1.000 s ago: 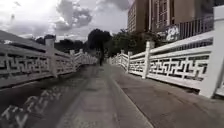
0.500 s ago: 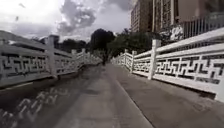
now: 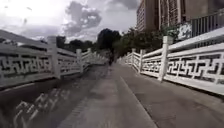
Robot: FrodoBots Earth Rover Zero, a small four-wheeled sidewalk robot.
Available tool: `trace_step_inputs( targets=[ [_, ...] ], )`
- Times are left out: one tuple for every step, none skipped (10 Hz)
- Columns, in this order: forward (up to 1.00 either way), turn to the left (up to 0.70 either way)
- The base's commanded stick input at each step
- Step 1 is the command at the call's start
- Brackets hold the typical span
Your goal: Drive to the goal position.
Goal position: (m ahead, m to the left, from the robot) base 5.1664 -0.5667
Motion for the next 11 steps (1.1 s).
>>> trace_step_inputs(
  targets=[
    [0.45, 0.00],
    [0.45, 0.00],
    [0.45, 0.00],
    [0.45, 0.00],
    [0.45, 0.00],
    [0.45, 0.00],
    [0.45, 0.00],
    [0.45, 0.00],
    [0.45, 0.00],
    [0.45, 0.00],
    [0.45, 0.00]
  ],
)
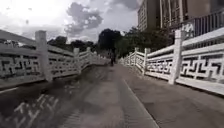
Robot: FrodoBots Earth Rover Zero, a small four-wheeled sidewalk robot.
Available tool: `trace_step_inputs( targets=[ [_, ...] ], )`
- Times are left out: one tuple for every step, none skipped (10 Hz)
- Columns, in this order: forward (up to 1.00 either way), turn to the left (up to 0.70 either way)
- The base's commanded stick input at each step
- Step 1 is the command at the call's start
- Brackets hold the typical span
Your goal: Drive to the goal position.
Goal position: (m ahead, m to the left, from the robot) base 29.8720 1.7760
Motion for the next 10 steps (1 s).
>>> trace_step_inputs(
  targets=[
    [0.45, 0.00],
    [0.45, 0.00],
    [0.45, 0.00],
    [0.45, 0.00],
    [0.45, 0.00],
    [0.45, 0.00],
    [0.45, 0.00],
    [0.45, 0.00],
    [0.45, 0.00],
    [0.45, 0.00]
  ],
)
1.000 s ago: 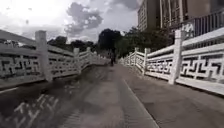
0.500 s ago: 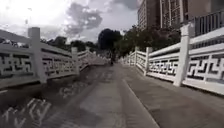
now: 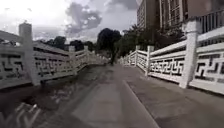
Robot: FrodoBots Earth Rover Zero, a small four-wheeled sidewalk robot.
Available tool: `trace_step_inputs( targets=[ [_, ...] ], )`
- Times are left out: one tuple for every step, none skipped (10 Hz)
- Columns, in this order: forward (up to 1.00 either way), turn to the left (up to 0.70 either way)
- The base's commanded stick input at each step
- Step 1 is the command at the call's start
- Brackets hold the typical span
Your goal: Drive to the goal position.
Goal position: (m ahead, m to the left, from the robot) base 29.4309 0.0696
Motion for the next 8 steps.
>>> trace_step_inputs(
  targets=[
    [0.45, 0.00],
    [0.45, 0.00],
    [0.45, 0.00],
    [0.45, 0.00],
    [0.45, 0.00],
    [0.45, 0.00],
    [0.45, 0.00],
    [0.45, 0.00]
  ],
)
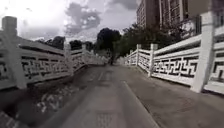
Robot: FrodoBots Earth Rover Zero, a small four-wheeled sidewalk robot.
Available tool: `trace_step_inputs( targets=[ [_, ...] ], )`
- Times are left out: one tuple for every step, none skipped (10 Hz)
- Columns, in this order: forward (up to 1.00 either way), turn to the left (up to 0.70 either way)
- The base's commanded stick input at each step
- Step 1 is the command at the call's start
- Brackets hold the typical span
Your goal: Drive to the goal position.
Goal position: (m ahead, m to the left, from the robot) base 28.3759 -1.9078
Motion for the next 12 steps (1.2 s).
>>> trace_step_inputs(
  targets=[
    [0.45, 0.00],
    [0.45, 0.00],
    [0.45, 0.00],
    [0.45, 0.00],
    [0.45, 0.00],
    [0.45, 0.00],
    [0.45, 0.00],
    [0.45, 0.00],
    [0.45, 0.00],
    [0.45, 0.00],
    [0.45, 0.00],
    [0.45, 0.00]
  ],
)
